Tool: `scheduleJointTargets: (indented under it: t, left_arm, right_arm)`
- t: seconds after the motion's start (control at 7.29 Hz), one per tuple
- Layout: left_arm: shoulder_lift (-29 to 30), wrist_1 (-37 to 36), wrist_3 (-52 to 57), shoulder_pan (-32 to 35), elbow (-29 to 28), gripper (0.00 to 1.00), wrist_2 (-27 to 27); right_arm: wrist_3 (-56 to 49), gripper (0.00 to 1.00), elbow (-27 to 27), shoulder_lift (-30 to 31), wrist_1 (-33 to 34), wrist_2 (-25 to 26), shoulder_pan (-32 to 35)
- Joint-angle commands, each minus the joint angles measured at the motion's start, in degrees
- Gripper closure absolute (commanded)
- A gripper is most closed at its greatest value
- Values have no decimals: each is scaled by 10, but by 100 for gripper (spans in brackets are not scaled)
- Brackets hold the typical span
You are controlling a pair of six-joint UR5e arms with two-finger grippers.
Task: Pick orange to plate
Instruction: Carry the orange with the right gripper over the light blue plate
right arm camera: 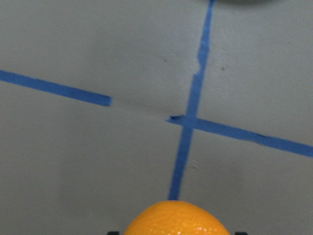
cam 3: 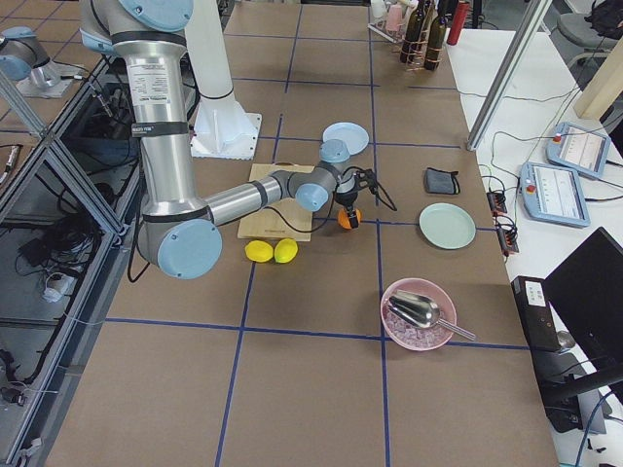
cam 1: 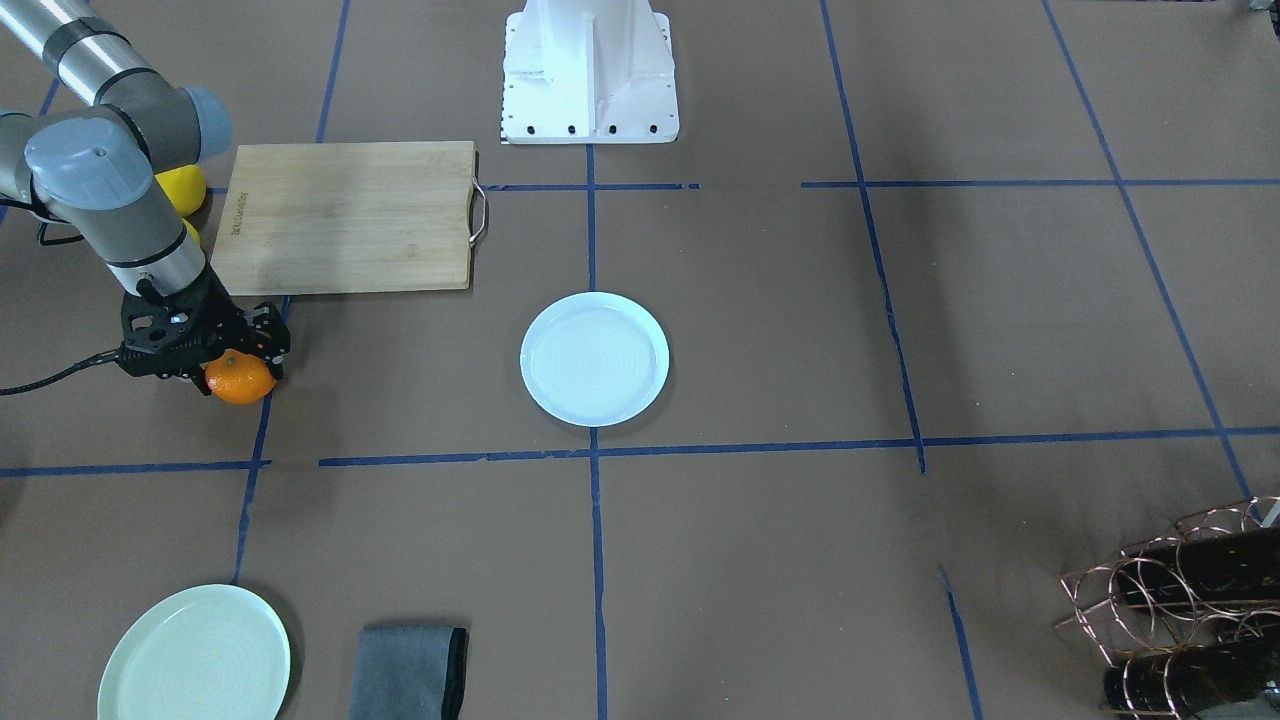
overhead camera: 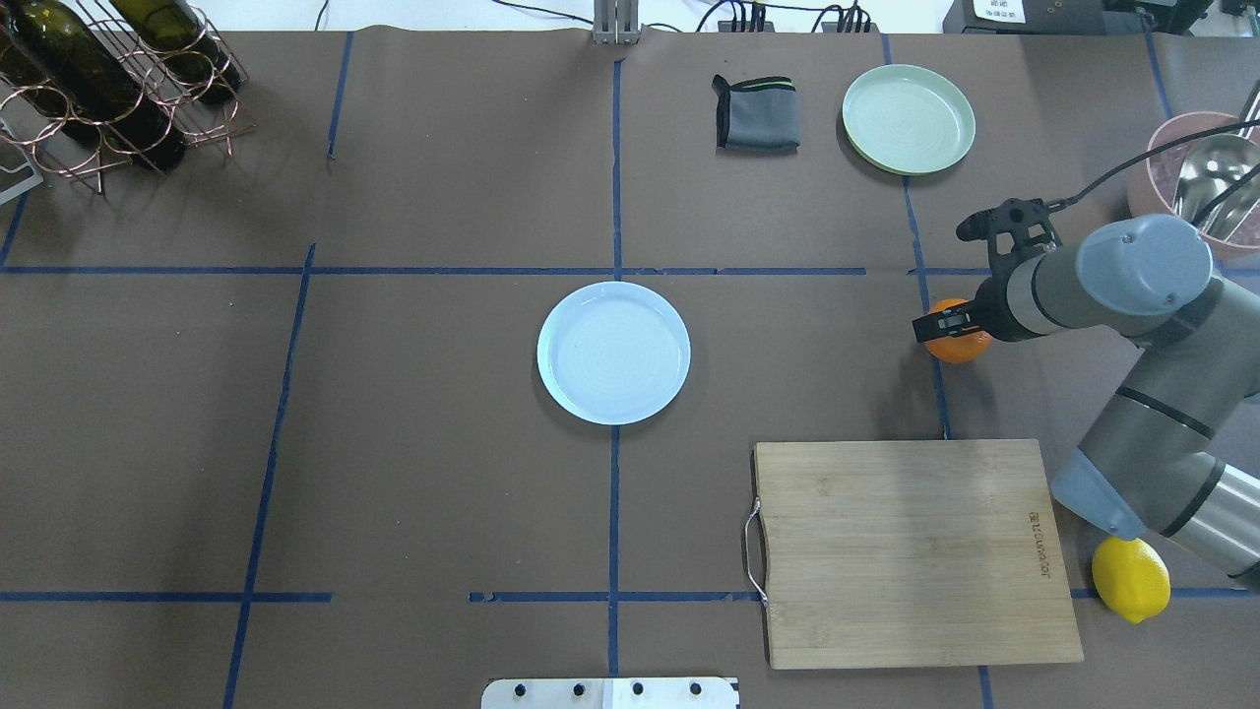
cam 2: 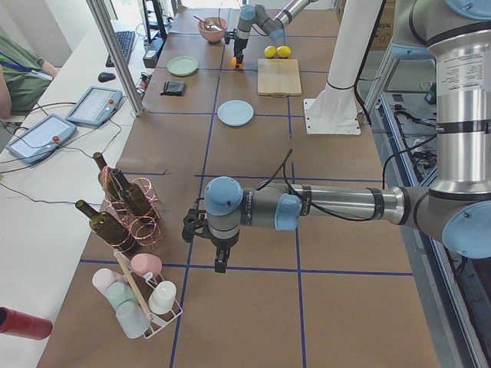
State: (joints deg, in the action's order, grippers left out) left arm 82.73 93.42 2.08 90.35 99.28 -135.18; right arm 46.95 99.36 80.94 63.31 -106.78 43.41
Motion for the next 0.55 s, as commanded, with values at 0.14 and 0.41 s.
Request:
scheduleJointTargets:
  t: [0.14,0.41]
  left_arm:
    - [0,0,1,0,1,0,0]
    - [0,0,2,0,2,0,0]
  right_arm:
    - [116,100,32,-206,259,26,-69]
    - [202,100,-74,-338,261,77,-115]
